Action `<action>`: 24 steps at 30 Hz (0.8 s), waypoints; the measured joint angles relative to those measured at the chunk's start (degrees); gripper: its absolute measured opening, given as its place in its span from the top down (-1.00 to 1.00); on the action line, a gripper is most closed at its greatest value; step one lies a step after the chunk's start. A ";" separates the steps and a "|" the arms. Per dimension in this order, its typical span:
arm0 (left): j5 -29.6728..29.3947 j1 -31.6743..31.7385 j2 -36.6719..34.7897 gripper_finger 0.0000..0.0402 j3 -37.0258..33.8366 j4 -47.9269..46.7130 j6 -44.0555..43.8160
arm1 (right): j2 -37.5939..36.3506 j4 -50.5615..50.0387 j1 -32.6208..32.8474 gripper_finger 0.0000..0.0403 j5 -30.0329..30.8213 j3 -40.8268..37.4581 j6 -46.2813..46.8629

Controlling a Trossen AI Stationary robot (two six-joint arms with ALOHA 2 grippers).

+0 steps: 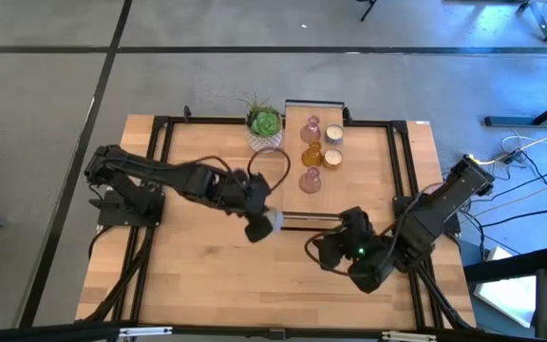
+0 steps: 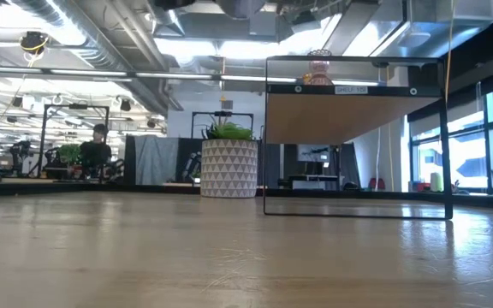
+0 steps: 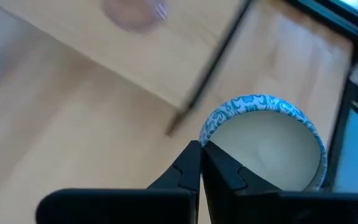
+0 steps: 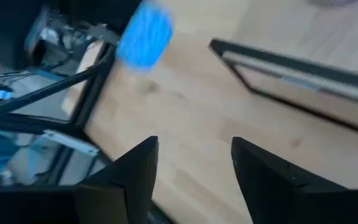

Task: Pick & Place candle stick holders
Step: Put the patterned blue scented candle on the shelf aligned with the patterned orange scented candle

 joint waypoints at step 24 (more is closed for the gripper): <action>-2.00 -1.03 6.59 0.99 8.50 -1.37 4.50 | -0.83 10.52 -12.93 -0.66 -10.03 0.04 -12.85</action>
